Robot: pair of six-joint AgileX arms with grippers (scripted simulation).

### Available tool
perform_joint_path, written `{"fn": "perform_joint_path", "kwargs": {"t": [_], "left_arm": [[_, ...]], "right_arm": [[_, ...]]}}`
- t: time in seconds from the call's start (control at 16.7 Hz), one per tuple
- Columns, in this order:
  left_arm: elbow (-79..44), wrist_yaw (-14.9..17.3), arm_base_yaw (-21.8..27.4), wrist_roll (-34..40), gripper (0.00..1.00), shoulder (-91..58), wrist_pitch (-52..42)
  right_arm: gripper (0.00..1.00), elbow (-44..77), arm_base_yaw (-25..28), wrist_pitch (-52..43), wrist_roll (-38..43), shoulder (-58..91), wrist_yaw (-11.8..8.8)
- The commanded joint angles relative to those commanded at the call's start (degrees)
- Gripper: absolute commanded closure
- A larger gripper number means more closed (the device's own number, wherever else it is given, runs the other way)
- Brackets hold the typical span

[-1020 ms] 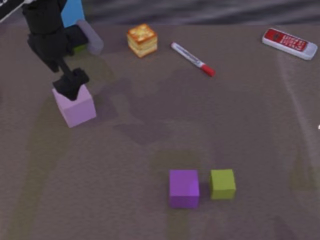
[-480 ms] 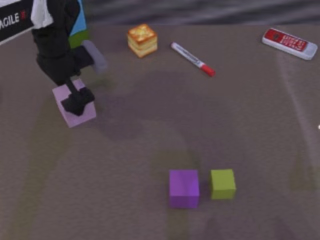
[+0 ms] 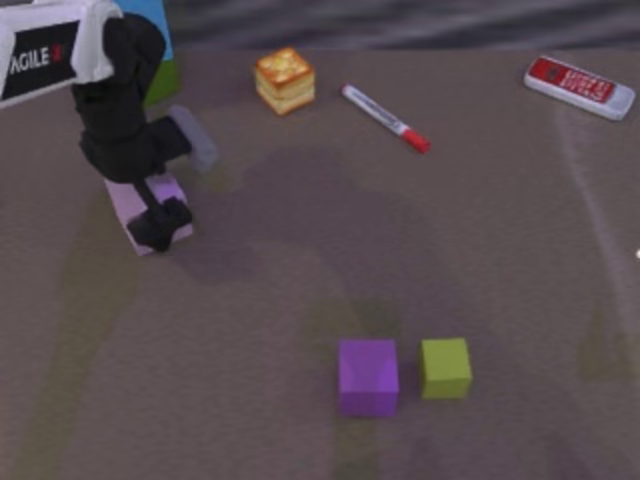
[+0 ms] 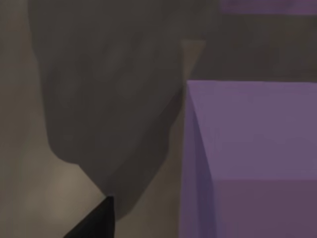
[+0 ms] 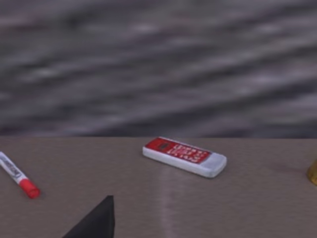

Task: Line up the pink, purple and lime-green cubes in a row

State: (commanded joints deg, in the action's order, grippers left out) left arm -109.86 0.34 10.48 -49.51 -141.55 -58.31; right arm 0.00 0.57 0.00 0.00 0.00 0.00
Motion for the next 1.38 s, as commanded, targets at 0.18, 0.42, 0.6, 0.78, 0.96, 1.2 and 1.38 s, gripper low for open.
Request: {"fn": "perform_joint_path", "kwargs": {"t": [0.18, 0.42, 0.6, 0.78, 0.96, 1.2, 1.38], "left_arm": [[0.0, 0.0, 0.0, 0.0, 0.3, 0.0, 0.0], [0.0, 0.0, 0.0, 0.0, 0.6, 0.0, 0.0], [0.0, 0.0, 0.0, 0.0, 0.83, 0.0, 0.0], [0.0, 0.0, 0.0, 0.0, 1.0, 0.0, 0.0], [0.0, 0.0, 0.0, 0.0, 1.0, 0.0, 0.0], [0.0, 0.0, 0.0, 0.0, 1.0, 0.0, 0.0], [-0.82, 0.09, -0.16, 0.1, 1.0, 0.7, -1.27]], "right_arm": [[0.0, 0.0, 0.0, 0.0, 0.0, 0.0, 0.0], [0.0, 0.0, 0.0, 0.0, 0.0, 0.0, 0.0], [0.0, 0.0, 0.0, 0.0, 0.0, 0.0, 0.0], [0.0, 0.0, 0.0, 0.0, 0.0, 0.0, 0.0], [0.0, 0.0, 0.0, 0.0, 0.0, 0.0, 0.0], [0.0, 0.0, 0.0, 0.0, 0.0, 0.0, 0.0], [0.0, 0.0, 0.0, 0.0, 0.0, 0.0, 0.0]]}}
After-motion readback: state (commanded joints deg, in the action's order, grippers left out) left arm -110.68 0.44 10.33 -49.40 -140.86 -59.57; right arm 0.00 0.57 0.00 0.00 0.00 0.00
